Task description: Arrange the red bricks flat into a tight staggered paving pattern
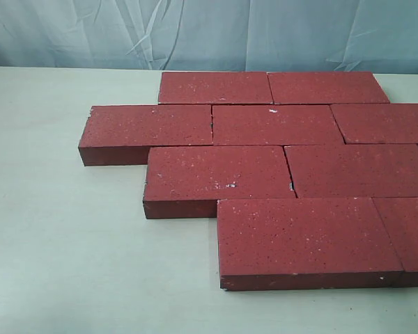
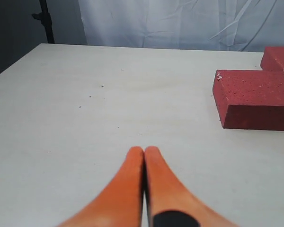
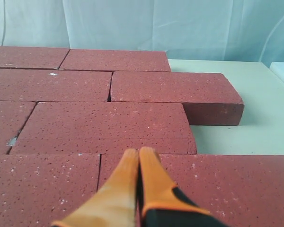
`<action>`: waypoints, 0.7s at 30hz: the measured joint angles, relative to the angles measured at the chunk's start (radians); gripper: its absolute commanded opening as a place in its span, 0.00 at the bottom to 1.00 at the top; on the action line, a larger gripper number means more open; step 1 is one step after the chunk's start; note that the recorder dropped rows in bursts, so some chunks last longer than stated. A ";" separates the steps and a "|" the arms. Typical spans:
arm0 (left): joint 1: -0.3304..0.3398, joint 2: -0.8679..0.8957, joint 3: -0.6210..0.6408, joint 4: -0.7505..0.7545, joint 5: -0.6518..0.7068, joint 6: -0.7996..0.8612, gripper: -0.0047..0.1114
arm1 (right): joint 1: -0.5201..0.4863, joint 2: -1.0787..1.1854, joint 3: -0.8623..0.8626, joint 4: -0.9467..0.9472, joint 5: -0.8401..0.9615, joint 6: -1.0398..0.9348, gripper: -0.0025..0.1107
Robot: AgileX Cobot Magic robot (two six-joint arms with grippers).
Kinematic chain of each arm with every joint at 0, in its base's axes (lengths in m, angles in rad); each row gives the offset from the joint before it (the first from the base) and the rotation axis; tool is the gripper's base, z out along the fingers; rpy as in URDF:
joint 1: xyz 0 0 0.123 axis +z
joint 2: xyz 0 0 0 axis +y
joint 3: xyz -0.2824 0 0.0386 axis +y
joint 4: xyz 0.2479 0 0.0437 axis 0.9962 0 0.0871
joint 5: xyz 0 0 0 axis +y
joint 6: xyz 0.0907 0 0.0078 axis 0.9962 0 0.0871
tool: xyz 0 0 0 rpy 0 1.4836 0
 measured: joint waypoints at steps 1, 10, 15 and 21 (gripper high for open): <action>0.000 0.000 0.000 -0.007 -0.003 0.011 0.04 | 0.000 0.000 0.000 0.000 0.000 0.000 0.02; 0.000 0.000 0.008 -0.028 -0.013 0.032 0.04 | 0.000 0.000 0.000 0.000 0.000 0.000 0.02; 0.000 0.000 0.023 -0.035 -0.042 0.036 0.04 | 0.000 0.000 0.000 0.004 0.000 0.000 0.02; 0.000 0.000 0.023 -0.039 -0.066 0.038 0.04 | 0.000 0.000 0.000 0.004 0.000 0.000 0.02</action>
